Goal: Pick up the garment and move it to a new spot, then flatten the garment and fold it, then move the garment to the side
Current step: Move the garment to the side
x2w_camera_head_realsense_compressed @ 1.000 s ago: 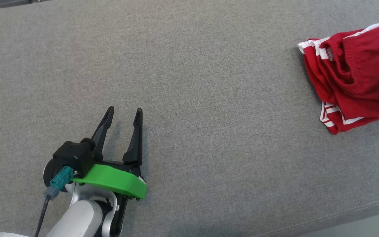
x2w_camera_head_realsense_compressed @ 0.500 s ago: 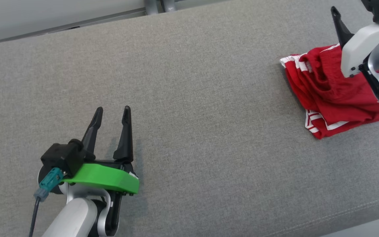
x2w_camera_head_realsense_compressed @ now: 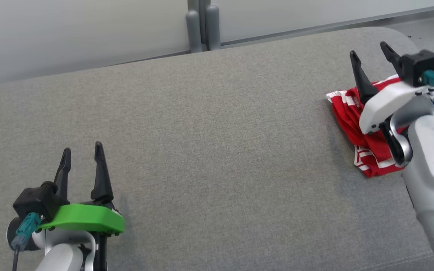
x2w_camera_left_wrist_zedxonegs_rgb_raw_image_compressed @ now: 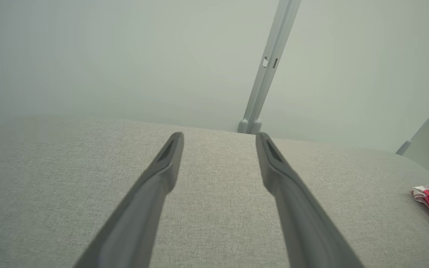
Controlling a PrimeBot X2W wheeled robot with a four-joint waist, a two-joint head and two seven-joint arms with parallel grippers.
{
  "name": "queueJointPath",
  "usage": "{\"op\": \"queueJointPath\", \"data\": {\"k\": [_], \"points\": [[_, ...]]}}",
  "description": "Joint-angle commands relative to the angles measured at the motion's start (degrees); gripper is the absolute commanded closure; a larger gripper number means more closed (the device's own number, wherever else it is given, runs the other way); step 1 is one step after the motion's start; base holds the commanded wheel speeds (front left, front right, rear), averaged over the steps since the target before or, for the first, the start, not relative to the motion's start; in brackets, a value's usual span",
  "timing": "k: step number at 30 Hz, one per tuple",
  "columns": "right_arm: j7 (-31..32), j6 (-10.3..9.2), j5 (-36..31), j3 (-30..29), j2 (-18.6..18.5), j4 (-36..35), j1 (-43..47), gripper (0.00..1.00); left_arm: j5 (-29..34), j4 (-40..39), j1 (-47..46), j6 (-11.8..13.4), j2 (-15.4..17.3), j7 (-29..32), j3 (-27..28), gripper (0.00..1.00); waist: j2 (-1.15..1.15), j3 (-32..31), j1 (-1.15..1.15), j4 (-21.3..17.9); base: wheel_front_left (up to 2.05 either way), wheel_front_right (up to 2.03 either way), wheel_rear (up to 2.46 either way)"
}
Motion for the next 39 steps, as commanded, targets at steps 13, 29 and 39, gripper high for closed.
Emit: {"op": "queueJointPath", "data": {"k": [13,29,39], "points": [[1.6,-0.01,-11.7,-10.6,12.8,-20.3,22.0,0.00,0.4,4.6,5.8,-2.0,1.8,-1.0,2.5,0.00,0.62,-5.1,0.00,3.8,0.00,0.00,0.00],[1.7,-0.01,-8.3,-10.2,14.4,-31.4,35.6,0.00,4.2,4.7,11.0,-4.0,-3.6,-1.1,7.6,0.00,0.62,-6.6,0.00,7.8,0.00,0.00,0.00],[0.7,-0.01,-5.0,-10.3,14.4,-31.8,38.2,0.00,6.8,4.5,10.4,-5.5,-5.2,-1.2,7.8,0.00,0.62,-6.5,0.00,9.4,0.00,0.00,0.00]]}}
